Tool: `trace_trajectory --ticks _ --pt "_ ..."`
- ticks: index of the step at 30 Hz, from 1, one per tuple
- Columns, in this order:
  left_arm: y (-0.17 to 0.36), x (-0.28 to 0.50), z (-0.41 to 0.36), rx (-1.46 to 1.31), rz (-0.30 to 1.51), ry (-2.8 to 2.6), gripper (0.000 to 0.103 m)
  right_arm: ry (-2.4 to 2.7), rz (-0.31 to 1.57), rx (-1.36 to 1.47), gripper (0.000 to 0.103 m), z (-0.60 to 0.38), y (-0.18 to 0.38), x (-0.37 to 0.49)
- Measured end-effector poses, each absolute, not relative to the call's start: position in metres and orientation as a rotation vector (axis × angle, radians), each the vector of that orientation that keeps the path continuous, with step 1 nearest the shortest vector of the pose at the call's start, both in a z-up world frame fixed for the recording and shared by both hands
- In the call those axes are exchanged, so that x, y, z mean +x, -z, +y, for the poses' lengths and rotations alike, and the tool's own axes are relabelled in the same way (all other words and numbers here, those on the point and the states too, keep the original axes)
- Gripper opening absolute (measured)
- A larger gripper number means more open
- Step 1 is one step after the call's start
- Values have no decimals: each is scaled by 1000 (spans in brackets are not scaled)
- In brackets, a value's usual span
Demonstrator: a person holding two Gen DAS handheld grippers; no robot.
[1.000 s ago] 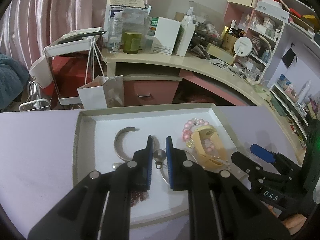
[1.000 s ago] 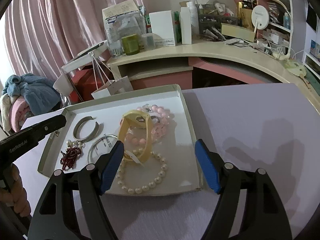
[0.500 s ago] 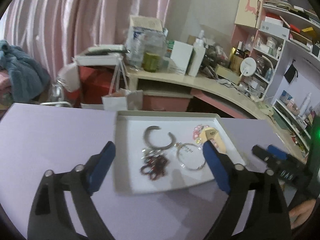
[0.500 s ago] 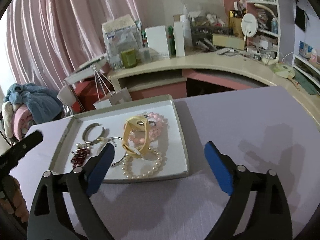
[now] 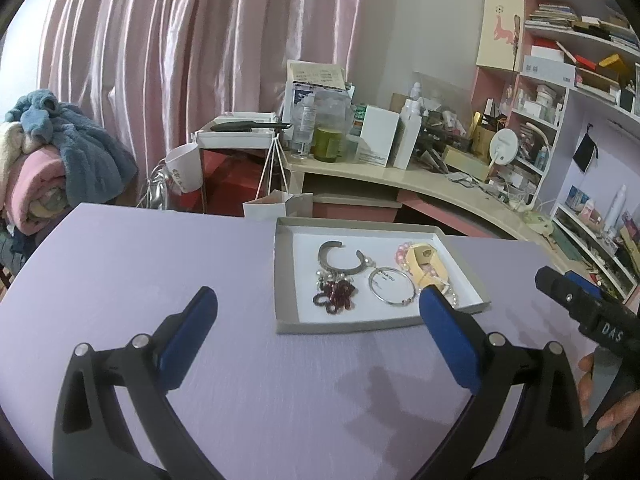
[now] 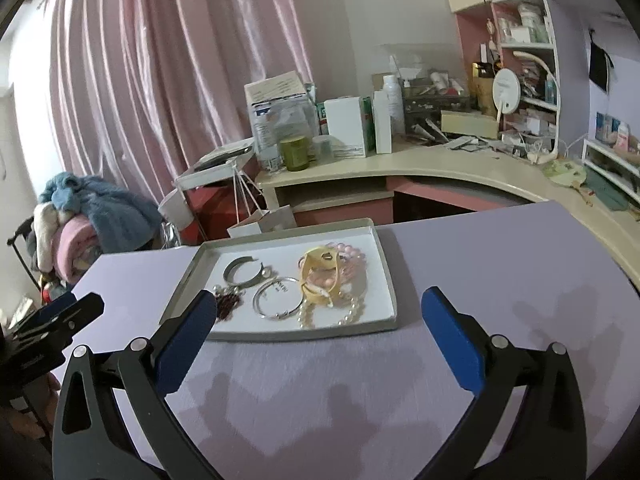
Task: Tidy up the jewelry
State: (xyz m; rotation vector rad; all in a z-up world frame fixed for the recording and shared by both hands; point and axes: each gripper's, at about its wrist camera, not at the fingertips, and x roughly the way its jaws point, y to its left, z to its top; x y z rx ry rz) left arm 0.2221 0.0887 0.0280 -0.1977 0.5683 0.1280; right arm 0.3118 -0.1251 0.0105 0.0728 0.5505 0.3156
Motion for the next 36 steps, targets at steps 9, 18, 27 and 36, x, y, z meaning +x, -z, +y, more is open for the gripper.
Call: trace_trajectory --ticks 9,18,27,36 --pt "-16 208 85 -217 562 -135 101 -305 548 8 102 -110 -3 296" --pt "16 225 88 -255 603 -92 101 -316 555 30 102 -107 23 307" --pt "18 231 87 -252 555 -72 101 -345 533 72 102 -106 22 316" --pt "3 222 78 -198 476 -81 101 -358 470 65 102 -104 18 306"
